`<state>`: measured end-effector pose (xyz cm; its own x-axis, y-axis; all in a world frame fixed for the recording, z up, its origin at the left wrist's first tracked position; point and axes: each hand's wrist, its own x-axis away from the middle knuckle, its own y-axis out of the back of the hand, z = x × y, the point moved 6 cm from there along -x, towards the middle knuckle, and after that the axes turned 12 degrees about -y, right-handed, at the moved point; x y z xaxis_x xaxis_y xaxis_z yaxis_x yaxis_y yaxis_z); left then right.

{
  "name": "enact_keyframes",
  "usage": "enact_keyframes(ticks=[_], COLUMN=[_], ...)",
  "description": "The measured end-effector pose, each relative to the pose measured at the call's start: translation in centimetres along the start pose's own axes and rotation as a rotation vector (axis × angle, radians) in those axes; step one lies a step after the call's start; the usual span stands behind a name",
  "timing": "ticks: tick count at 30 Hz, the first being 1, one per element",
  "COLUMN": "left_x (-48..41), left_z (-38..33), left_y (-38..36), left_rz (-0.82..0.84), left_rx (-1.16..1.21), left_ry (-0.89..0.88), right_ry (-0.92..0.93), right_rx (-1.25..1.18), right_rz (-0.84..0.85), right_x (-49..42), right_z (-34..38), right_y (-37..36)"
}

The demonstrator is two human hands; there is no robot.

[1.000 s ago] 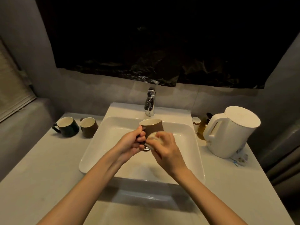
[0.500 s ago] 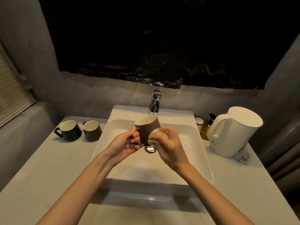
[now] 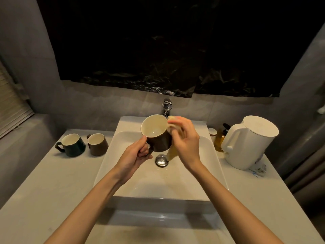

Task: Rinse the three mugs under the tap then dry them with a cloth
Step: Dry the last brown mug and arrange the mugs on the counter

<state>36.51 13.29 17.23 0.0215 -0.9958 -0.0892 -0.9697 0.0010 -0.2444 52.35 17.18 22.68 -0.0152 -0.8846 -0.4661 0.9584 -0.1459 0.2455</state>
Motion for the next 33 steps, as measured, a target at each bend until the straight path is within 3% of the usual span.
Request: enact_keyframes(ticks=[2,7,13,16,19,22,25,30,33], left_x=[0.1,-0.1,-0.5,-0.2,0.1,-0.4,-0.9,-1.3,-1.5], left_z=[-0.3,-0.3,-1.0,-2.0,-2.1,-2.3,-2.4,-1.6,-1.6], left_y=[0.0,0.5,1.0,0.2,-0.6,-0.6,-0.8,-1.3,-0.9], left_rz=[0.0,0.002,0.061,0.187,0.273,0.292,0.338,0.44,0.403], left_rx=[-0.094,-0.387,-0.873,-1.139,-1.316,-1.357,-1.359,-1.454,-1.431], left_ry=[-0.057,-0.208,-0.486,-0.716,-0.832,-0.861,-0.91,-0.942,-0.937], right_ry=[-0.195,-0.418,-0.245,-0.36,-0.478,-0.235,0.071,0.163,0.274], right_rx=[-0.07,-0.145,-0.15,-0.117,-0.098,-0.006,0.172,0.292,0.348], right_rz=[0.047,0.152,0.202,0.318,0.312,0.258,0.349,0.365,0.364], right_x=[-1.4,-0.9,-2.0,-3.2,-3.2,-2.5,-2.4,-3.6,-1.7], right_z=[-1.0,-3.5,-0.8,-1.4,-2.7,-1.0,1.0,0.8,0.1], right_y=[-0.3,-0.4,0.5,-0.1,-0.6,-0.2,-1.5,-3.8,-3.6])
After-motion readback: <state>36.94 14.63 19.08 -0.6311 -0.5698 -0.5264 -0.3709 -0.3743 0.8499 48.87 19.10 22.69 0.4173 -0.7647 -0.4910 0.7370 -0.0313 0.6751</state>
